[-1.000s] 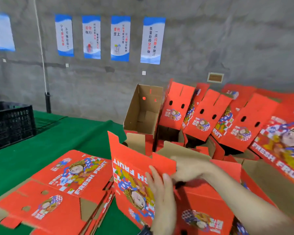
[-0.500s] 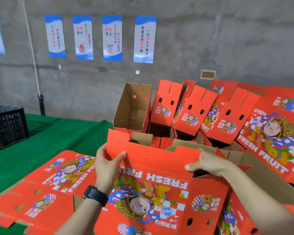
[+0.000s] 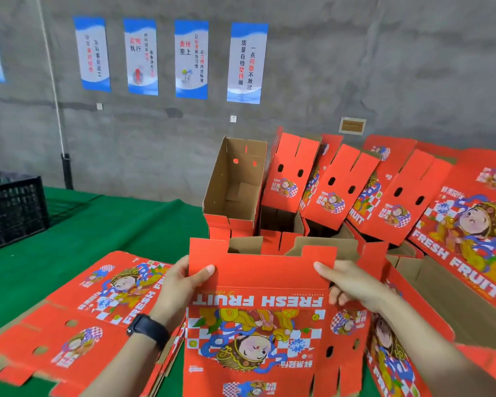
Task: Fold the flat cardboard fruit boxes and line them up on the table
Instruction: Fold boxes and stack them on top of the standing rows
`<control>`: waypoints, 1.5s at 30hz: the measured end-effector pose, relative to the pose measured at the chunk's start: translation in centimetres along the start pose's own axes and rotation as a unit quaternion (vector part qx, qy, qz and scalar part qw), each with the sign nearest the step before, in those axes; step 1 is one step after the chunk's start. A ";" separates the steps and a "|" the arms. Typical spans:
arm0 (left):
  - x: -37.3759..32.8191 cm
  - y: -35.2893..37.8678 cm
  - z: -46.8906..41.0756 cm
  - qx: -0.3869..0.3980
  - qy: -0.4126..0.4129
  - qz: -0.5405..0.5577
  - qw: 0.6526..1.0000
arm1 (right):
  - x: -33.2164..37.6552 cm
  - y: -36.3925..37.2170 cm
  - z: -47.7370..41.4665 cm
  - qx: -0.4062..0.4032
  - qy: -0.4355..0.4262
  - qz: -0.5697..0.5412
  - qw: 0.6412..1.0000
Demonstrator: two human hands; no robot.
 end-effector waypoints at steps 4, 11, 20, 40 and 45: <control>-0.1 -0.2 -0.4 0.070 -0.011 -0.007 0.997 | -1.2 1.0 0.3 -0.012 0.001 -0.007 1.000; -3.0 0.3 -1.1 0.242 0.063 -0.144 0.958 | -1.4 0.5 2.2 -0.284 -0.076 0.053 0.954; -6.1 -0.1 -1.6 0.321 0.101 -0.407 0.849 | -1.0 -0.8 4.9 -0.353 -0.126 0.073 0.924; -5.6 4.0 1.9 0.055 0.044 -0.477 0.876 | -3.3 -0.7 7.0 -0.372 -0.124 0.015 0.920; -3.0 4.6 3.0 0.019 0.020 -0.470 0.882 | -5.2 -0.2 7.0 -0.363 -0.111 0.006 0.925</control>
Point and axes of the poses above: each hand's wrist, its own z-axis away from the middle knuckle, its own y-axis out of the palm, x = y × z, the point moved 2 cm from there along -z, towards the middle knuckle, and after that the axes turned 3 degrees about -x, right-handed, at the moved point
